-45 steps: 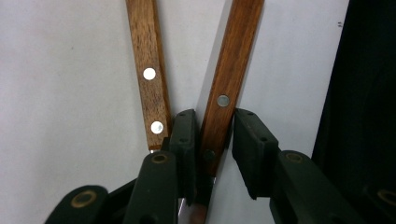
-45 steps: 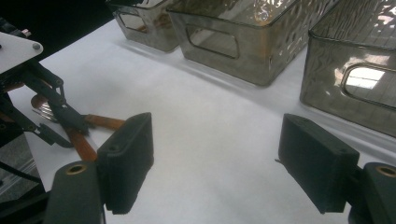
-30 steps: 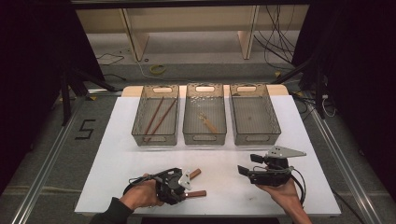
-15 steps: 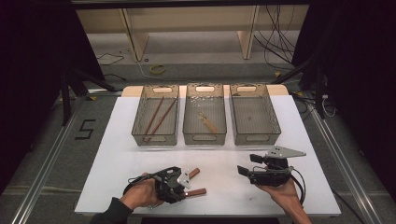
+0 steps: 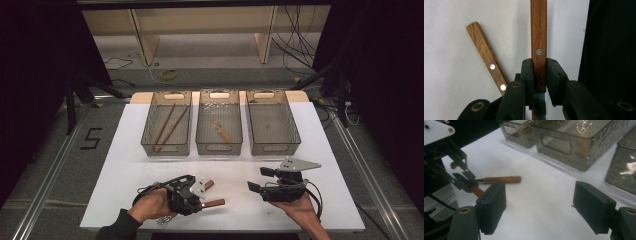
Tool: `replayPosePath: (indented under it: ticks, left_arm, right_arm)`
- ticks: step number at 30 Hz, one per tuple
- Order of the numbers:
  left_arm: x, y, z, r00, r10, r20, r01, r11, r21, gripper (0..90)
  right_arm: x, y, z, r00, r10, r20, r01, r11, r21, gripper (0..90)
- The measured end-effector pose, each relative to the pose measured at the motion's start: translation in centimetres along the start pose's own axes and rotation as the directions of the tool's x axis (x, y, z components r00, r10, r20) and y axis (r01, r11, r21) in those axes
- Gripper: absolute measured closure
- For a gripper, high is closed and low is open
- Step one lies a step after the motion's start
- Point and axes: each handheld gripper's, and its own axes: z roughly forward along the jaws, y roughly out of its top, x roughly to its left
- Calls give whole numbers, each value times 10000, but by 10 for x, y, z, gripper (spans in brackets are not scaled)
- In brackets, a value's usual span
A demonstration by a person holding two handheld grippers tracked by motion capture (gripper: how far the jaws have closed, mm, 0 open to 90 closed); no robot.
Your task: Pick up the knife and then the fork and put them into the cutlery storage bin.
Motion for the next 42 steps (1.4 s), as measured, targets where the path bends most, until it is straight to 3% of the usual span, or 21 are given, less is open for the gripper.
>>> replayPosePath:
  ticks: [10, 17, 23, 28, 32, 36, 39, 41, 42]
  left_arm:
    - [-2, 13, -7, 9997, 255, 34, -254, 9996, -79, 765]
    - [-2, 26, -9, 9983, 582, 84, -582, 9983, 41, 764]
    - [-5, 41, -7, 9951, 978, 163, -979, 9952, 55, 764]
    - [-8, 45, -6, 9927, 1174, 260, -1178, 9930, 128, 764]
    - [-10, 46, -4, 9914, 1263, 330, -1268, 9918, 137, 764]
    - [-11, 48, -3, 9899, 1366, 370, -1373, 9904, 161, 764]
    - [-13, 49, -3, 9899, 1364, 391, -1370, 9905, 132, 764]
    - [-14, 50, -2, 9889, 1427, 408, -1434, 9896, 148, 764]
    - [-14, 50, -2, 9880, 1490, 412, -1499, 9885, 199, 764]
  right_arm:
    - [21, 5, 11, 9929, -843, -844, 878, 9954, 391, 273]
    - [38, 7, 18, 9749, -1762, -1360, 1875, 9793, 756, 273]
    - [53, 5, 27, 9440, -2919, -1539, 3130, 9397, 1377, 281]
    - [61, 3, 31, 9182, -3534, -1791, 3838, 9057, 1802, 317]
    - [66, 1, 35, 8923, -4061, -1972, 4429, 8722, 2078, 353]
    - [69, 0, 40, 8794, -4290, -2063, 4705, 8493, 2394, 406]
    - [70, 0, 43, 8530, -4731, -2204, 5182, 8179, 2500, 451]
    - [73, 0, 44, 8593, -4579, -2280, 5079, 8164, 2747, 485]
    - [74, 0, 45, 8547, -4642, -2323, 5156, 8108, 2770, 497]
